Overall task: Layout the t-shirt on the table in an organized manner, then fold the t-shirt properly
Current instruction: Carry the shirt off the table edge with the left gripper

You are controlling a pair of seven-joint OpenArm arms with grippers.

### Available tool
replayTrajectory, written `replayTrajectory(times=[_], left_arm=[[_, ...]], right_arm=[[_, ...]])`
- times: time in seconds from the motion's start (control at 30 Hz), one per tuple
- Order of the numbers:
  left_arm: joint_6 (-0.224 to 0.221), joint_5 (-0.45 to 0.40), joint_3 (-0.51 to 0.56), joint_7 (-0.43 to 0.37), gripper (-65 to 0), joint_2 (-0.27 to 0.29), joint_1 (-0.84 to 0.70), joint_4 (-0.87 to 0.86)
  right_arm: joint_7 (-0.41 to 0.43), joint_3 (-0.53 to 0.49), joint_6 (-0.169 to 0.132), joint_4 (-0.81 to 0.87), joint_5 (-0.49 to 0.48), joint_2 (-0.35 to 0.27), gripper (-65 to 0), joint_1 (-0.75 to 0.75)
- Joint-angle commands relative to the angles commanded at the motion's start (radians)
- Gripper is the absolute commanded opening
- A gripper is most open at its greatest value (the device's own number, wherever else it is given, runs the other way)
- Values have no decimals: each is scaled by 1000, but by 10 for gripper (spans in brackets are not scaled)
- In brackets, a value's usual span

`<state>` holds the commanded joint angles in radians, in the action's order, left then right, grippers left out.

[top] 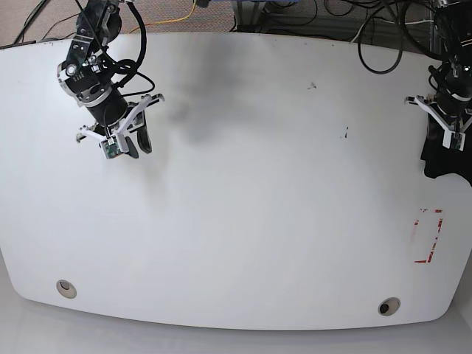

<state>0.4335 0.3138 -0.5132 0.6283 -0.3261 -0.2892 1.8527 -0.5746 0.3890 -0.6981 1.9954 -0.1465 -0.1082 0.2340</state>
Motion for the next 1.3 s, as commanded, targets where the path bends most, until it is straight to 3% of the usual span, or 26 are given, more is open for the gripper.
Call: replayTrajectory(times=[0.17, 0.43, 0.63, 0.77, 1.13, 1.3], left_arm=[[0, -75, 60, -58, -650, 68, 81, 9], [0, -233, 229, -305, -650, 173, 78, -48], [0, -247, 278, -442, -650, 198, -48, -29], [0, -241, 288, -489, -650, 201, -175, 11], [0, -239, 299, -555, -650, 218, -569, 115], [0, -241, 292, -552, -650, 267, -733, 117]], right_arm=[[160, -2, 0, -61, 140, 8, -498, -31], [477, 8, 0, -272, 143, -35, -498, -11], [621, 78, 0, -316, 143, -34, -498, 83], [664, 110, 0, -288, 101, -34, -498, 195], [664, 144, 0, -176, -123, -34, -498, 534], [664, 146, 0, -141, -176, -11, -498, 694]])
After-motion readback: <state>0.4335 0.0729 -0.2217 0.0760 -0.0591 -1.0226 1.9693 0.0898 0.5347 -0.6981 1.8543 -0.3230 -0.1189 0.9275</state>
